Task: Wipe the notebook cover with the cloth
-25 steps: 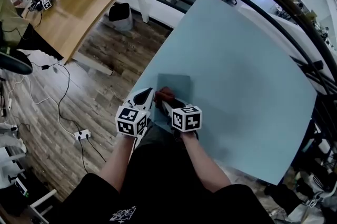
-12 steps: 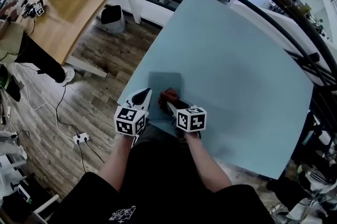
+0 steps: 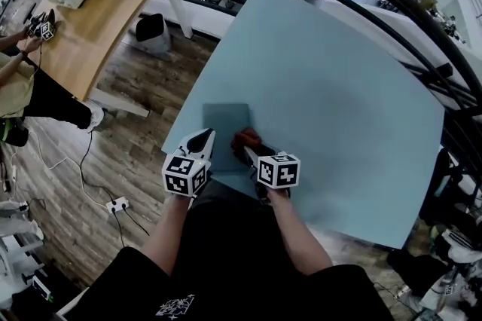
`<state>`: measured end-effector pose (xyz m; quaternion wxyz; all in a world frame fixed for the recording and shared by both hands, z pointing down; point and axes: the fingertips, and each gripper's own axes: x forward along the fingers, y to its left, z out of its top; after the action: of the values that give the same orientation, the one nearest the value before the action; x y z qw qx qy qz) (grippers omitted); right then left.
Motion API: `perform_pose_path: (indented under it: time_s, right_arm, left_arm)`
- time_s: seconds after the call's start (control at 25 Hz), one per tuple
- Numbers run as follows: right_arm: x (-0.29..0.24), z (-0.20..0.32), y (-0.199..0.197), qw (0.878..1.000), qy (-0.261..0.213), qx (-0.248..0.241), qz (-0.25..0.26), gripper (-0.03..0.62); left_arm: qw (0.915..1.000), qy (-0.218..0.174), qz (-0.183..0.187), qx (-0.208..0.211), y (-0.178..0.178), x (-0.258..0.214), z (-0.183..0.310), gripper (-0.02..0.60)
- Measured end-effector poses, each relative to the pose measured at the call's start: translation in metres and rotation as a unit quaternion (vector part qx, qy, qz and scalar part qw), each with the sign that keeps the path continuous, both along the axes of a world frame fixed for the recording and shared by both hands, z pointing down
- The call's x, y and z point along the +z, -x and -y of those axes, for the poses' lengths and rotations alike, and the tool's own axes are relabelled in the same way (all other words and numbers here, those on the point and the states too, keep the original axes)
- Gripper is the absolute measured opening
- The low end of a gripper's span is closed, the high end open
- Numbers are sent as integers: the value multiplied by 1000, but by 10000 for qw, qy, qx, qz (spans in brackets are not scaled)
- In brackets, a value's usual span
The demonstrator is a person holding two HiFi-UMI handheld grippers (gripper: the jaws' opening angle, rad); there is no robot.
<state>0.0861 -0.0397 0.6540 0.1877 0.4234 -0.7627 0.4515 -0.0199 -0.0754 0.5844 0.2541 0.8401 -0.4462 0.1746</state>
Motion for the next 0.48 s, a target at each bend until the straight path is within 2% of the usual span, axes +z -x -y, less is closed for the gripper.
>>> perform_pose_path:
  time_s: [0.2,0.48]
  right_arm:
    - [-5,0,-7,9999,-34,97,47,132]
    - [-26,2,10,9987,-163,-12,484,132]
  left_arm:
    - [10000,-20,20,50,-2,-1,2,7]
    - [10000,-70,52,-24,8,-5,5,7]
